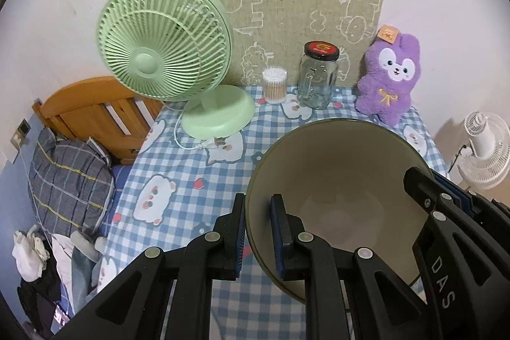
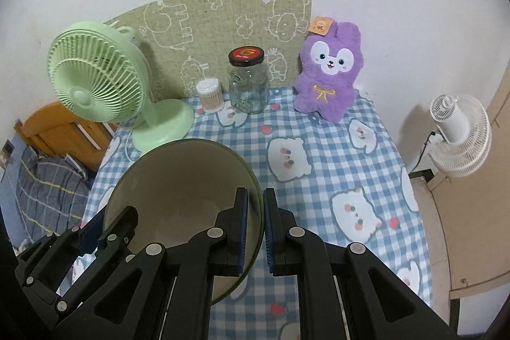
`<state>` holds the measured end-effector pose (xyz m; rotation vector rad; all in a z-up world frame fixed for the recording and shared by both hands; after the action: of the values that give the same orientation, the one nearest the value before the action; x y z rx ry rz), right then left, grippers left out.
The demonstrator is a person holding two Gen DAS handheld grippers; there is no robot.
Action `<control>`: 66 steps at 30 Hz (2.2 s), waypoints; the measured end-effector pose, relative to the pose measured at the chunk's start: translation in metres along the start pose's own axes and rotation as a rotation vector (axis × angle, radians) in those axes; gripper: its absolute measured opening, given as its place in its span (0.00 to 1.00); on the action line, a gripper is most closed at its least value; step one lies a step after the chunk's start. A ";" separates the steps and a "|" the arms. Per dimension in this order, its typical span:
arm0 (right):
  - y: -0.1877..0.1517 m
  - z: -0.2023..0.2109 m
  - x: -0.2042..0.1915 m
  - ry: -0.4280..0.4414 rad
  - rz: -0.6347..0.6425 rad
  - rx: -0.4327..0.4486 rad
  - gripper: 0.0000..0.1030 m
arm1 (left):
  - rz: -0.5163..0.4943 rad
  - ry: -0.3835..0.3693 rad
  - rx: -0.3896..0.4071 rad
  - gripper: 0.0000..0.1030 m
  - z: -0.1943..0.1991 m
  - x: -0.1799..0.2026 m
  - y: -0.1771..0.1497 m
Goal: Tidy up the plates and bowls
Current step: 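Lift the patterned bowl with both grippers and carry it toward the plate stack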
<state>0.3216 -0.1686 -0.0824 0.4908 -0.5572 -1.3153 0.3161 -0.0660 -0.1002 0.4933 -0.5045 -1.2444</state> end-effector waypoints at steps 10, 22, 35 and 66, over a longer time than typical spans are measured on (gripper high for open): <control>-0.029 0.048 -0.014 -0.026 -0.010 0.012 0.13 | -0.017 -0.027 0.024 0.11 0.043 -0.017 -0.023; -0.066 0.077 -0.023 -0.064 -0.019 0.009 0.13 | -0.033 -0.064 0.010 0.11 0.068 -0.029 -0.059; -0.116 0.072 -0.030 -0.071 -0.043 -0.047 0.13 | -0.064 -0.070 -0.042 0.11 0.063 -0.040 -0.105; -0.175 0.054 -0.043 -0.055 -0.090 -0.122 0.13 | -0.085 -0.053 -0.134 0.12 0.045 -0.054 -0.161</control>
<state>0.1477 -0.1611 -0.1545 0.3834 -0.5013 -1.4430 0.1537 -0.0574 -0.1668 0.3720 -0.4448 -1.3659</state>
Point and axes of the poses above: each gripper's, at about its wrist camera, not at the fingertips, and z roughly against the way its jaws point, x to its right, y to its top, the point moved 8 cm from there along -z, roughly the way its jaws point, and after that the axes turned 15 degrees about z, right-handed, at the moved point
